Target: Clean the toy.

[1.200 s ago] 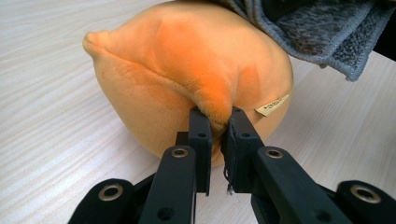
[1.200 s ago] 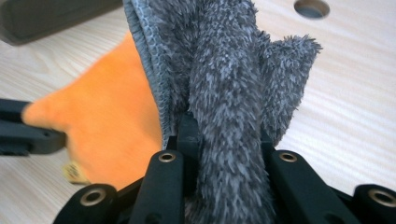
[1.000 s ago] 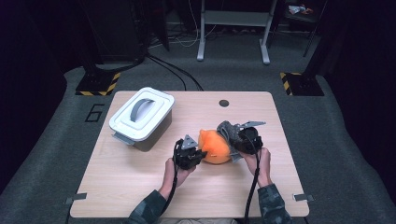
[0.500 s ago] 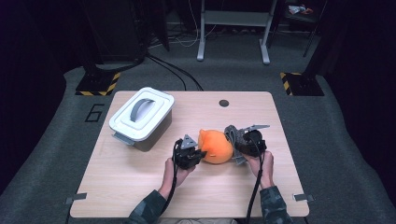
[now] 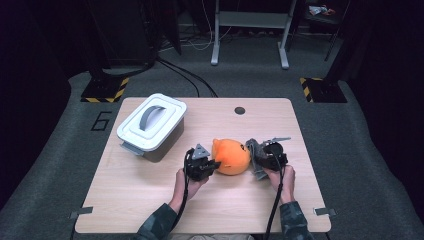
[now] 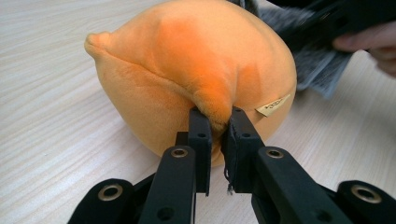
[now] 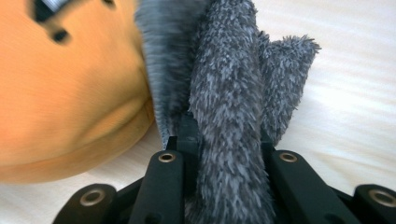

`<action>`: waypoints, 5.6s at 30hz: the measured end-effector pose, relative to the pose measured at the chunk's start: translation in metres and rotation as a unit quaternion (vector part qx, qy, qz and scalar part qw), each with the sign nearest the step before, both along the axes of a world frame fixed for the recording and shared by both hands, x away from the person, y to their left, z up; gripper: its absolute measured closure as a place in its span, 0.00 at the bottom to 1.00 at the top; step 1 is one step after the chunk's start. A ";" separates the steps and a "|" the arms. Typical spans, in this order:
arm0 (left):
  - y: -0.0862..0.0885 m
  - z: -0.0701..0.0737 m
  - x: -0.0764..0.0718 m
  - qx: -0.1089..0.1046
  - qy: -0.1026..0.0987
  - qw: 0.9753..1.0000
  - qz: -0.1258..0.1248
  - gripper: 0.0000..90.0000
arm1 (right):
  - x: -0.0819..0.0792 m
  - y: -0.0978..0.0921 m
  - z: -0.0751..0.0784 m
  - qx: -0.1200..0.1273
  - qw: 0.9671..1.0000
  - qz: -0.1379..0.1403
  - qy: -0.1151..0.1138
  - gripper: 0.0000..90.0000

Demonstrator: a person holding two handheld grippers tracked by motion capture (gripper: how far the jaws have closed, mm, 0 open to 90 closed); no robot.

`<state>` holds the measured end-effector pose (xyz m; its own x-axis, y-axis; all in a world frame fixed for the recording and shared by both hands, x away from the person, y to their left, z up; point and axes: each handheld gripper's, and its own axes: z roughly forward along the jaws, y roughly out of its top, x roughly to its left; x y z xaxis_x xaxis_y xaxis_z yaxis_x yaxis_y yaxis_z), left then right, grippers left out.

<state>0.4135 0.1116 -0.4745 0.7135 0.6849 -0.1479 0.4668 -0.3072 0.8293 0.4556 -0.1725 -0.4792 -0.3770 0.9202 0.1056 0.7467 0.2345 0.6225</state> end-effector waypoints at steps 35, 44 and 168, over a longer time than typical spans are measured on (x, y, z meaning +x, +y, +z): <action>-0.005 0.001 -0.002 -0.001 -0.001 1.000 -0.011 0.91 | -0.007 0.073 0.065 0.004 0.993 0.103 -0.064 0.82; -0.002 -0.001 0.000 0.000 0.000 1.000 -0.011 0.91 | -0.010 0.037 0.047 0.013 0.997 0.063 -0.050 0.82; -0.010 0.001 0.019 -0.019 0.036 0.999 -0.013 0.90 | 0.000 0.009 0.019 0.021 0.999 0.016 -0.032 0.82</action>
<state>0.4324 0.1013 -0.4736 0.7175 0.6593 -0.2247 0.5173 -0.2883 0.8058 0.4553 -0.1633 -0.4598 -0.4134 0.9027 0.1194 0.6980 0.2299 0.6782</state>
